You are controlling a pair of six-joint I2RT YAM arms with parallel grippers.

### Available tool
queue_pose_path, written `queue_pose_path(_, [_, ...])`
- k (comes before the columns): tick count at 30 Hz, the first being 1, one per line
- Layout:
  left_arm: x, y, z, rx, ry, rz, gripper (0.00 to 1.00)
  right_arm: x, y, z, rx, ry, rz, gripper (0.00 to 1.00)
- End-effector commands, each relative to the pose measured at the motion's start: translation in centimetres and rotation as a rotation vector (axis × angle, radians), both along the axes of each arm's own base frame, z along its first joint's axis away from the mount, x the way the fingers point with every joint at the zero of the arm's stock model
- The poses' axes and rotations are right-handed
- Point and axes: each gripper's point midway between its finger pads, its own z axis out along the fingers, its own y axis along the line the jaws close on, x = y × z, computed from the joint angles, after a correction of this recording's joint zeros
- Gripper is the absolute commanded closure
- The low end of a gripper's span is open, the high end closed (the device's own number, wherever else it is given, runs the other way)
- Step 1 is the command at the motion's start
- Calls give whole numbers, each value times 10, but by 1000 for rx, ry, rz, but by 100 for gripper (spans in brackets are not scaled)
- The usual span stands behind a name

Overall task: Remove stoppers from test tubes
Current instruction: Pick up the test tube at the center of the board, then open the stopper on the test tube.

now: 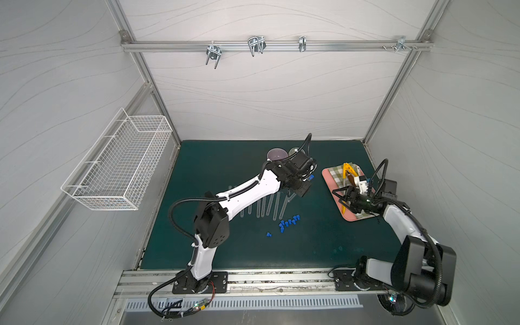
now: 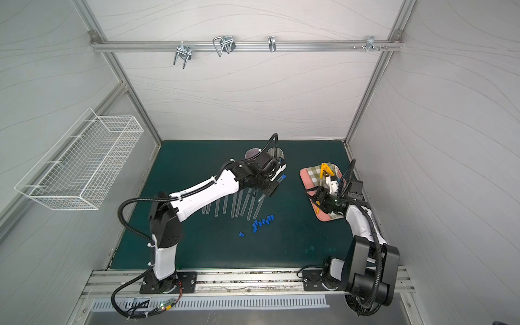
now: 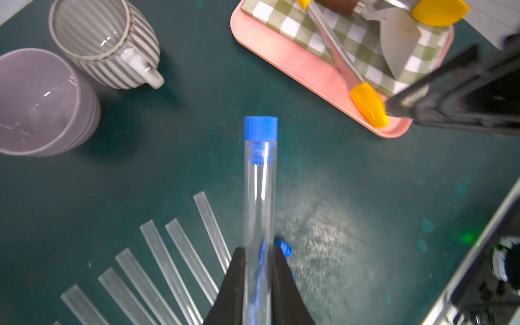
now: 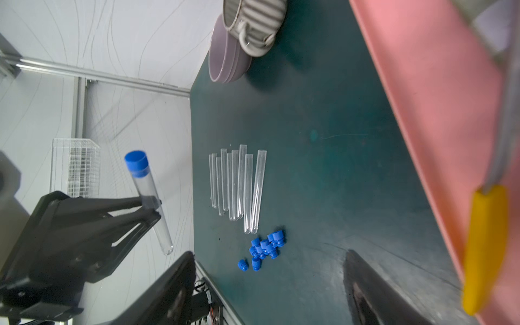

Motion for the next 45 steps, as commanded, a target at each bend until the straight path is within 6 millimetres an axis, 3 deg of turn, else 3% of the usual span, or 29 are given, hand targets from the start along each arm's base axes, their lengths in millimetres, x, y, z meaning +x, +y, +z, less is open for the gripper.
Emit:
queue_pose_path(1, [-10, 19, 0, -11, -42, -53, 98, 3, 29, 12, 12, -39, 119, 19])
queue_pose_path(6, [-29, 54, -4, -3, -35, -36, 98, 0, 67, 15, 63, -41, 242, 24])
queue_pose_path(9, [-41, 65, -5, -4, -21, -35, 98, -7, 91, 19, 74, -51, 340, 27])
queue_pose_path(15, [-50, 76, -13, 18, -9, -51, 97, -25, 138, 24, 121, -53, 533, 30])
queue_pose_path(19, [-56, 72, -16, 3, 3, -77, 98, -33, 155, 25, 151, -46, 591, 37])
queue_pose_path(31, [-69, 66, -23, 26, -10, -131, 98, -38, 174, 22, 185, -24, 646, 55])
queue_pose_path(45, [-73, 66, -26, 40, -5, -141, 98, -39, 175, 21, 184, -24, 648, 79])
